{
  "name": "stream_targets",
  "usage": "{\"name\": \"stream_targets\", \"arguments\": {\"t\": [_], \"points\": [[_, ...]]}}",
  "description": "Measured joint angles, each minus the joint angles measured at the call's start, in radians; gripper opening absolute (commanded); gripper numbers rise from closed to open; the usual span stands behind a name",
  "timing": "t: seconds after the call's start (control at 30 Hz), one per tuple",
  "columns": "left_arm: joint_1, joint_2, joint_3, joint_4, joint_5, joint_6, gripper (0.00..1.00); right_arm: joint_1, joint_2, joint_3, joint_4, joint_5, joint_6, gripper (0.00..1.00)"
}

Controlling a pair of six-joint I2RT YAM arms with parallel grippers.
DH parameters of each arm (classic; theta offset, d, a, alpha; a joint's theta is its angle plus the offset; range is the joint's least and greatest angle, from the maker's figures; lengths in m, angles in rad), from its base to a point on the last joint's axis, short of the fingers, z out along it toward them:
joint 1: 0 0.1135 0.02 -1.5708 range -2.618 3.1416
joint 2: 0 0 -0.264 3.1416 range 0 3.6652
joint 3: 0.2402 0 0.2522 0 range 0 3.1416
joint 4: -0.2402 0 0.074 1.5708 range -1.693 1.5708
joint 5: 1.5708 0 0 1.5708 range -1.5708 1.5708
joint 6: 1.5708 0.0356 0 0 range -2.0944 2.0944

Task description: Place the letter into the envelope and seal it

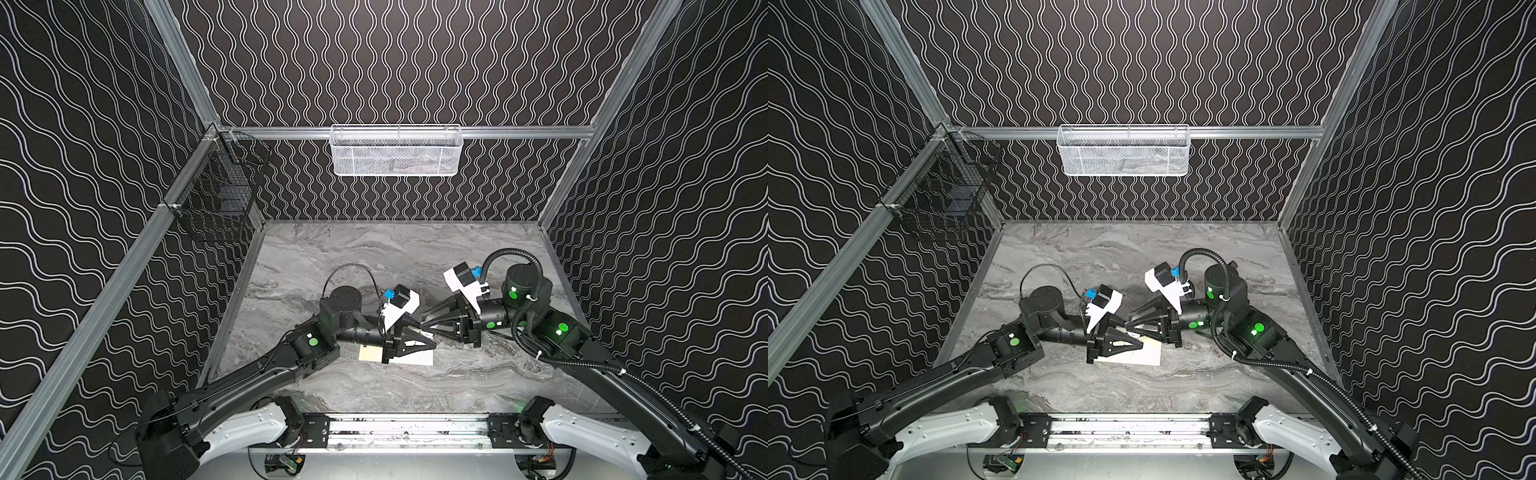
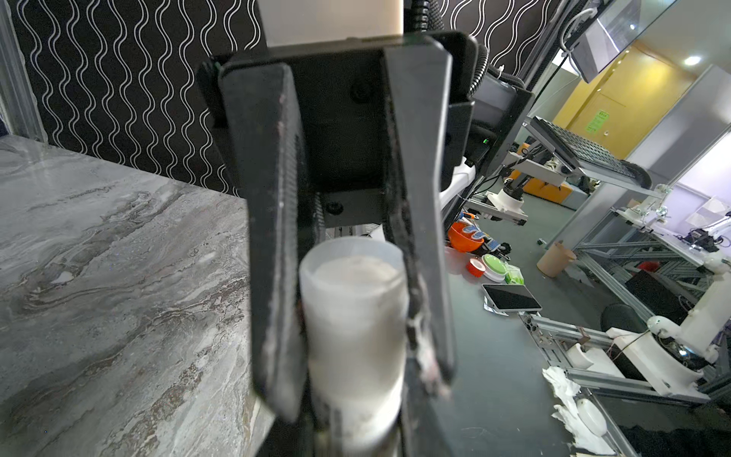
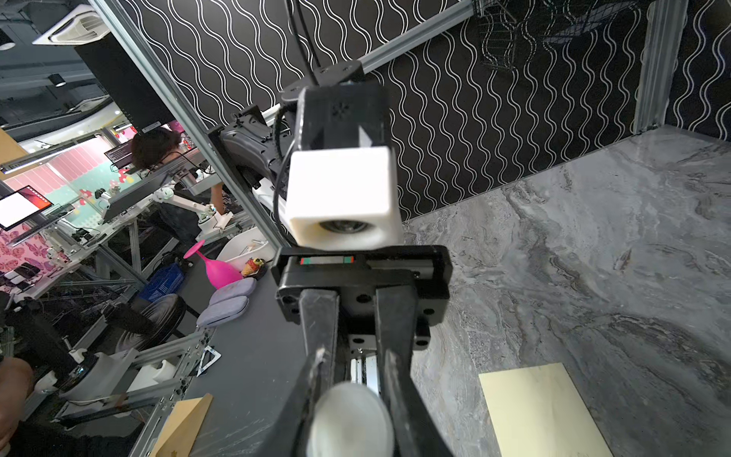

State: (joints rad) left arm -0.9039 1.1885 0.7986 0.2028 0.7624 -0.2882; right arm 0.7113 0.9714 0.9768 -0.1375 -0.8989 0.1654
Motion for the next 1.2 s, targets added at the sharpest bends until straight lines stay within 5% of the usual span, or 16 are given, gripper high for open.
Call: {"name": "stream_targets", "arguments": {"t": [0.43, 0.77, 0.83, 0.97, 1.1, 1.2], "points": [[0.056, -0.006, -0.066, -0.07, -0.006, -0.073, 0.0, 0.047, -0.049, -0.299, 0.35, 0.146, 0.222, 0.04], [0.088, 0.0, -0.1, -0.095, -0.001, -0.078, 0.0, 0.097, 0.001, -0.36, 0.472, 0.247, 0.298, 0.03], [0.091, -0.011, -0.114, -0.07, -0.002, -0.079, 0.0, 0.099, -0.006, -0.331, 0.424, 0.253, 0.287, 0.13], [0.097, -0.042, -0.148, 0.024, -0.023, -0.071, 0.0, 0.071, -0.034, -0.214, 0.219, 0.254, 0.246, 0.59], [0.112, -0.073, -0.172, -0.006, -0.16, -0.067, 0.0, -0.026, -0.123, -0.121, 0.053, 0.284, 0.174, 0.81], [0.115, -0.078, -0.157, -0.117, -0.308, -0.068, 0.0, -0.092, -0.198, -0.145, 0.008, 0.311, 0.136, 0.86]]}}
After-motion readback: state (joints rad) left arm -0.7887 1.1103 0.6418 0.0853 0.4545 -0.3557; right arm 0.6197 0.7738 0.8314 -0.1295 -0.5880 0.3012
